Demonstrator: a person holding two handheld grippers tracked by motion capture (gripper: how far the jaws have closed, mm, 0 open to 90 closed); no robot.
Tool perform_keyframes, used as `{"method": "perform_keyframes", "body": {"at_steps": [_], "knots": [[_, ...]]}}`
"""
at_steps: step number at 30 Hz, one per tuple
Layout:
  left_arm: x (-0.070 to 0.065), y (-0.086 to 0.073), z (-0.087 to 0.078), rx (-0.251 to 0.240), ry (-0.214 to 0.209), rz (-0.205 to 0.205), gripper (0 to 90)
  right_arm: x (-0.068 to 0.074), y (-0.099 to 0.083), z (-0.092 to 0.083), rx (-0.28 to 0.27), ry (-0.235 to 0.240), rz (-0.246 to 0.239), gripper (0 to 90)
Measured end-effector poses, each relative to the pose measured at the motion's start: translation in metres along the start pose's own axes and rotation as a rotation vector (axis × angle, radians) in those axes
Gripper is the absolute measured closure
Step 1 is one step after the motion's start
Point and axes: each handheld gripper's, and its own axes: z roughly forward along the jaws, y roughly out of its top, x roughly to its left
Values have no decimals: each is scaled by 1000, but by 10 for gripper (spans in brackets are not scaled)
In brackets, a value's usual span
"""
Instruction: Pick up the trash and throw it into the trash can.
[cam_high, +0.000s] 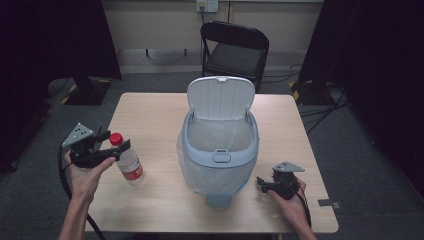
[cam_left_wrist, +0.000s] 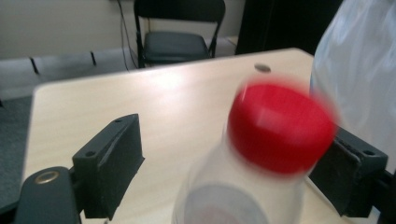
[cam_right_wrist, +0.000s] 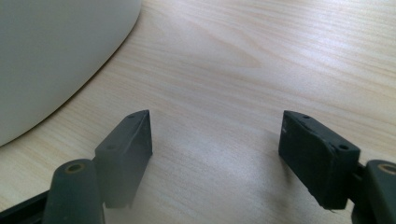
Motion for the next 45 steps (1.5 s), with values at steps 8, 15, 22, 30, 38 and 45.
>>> {"method": "perform_keyframes", "body": {"at_steps": [8, 15, 22, 30, 38, 45], "knots": [[-2, -45, 18, 100, -3, 19, 158, 0, 0, 0, 0, 0, 0, 249], [3, -66, 29, 145, 12, 9, 170, 0, 0, 0, -3, -2, -4, 249], [0, -78, 33, 164, 35, 26, 190, 0, 0, 0, -3, -2, -3, 249], [0, -83, 39, 166, 45, 2, 259, 0, 0, 0, 2, 5, -2, 236], [-5, -77, 36, 132, 35, -6, 281, 0, 0, 0, 3, 7, -5, 229], [-17, -66, 32, 79, -46, -21, 282, 0, 1, 1, 4, 13, -11, 204]]}}
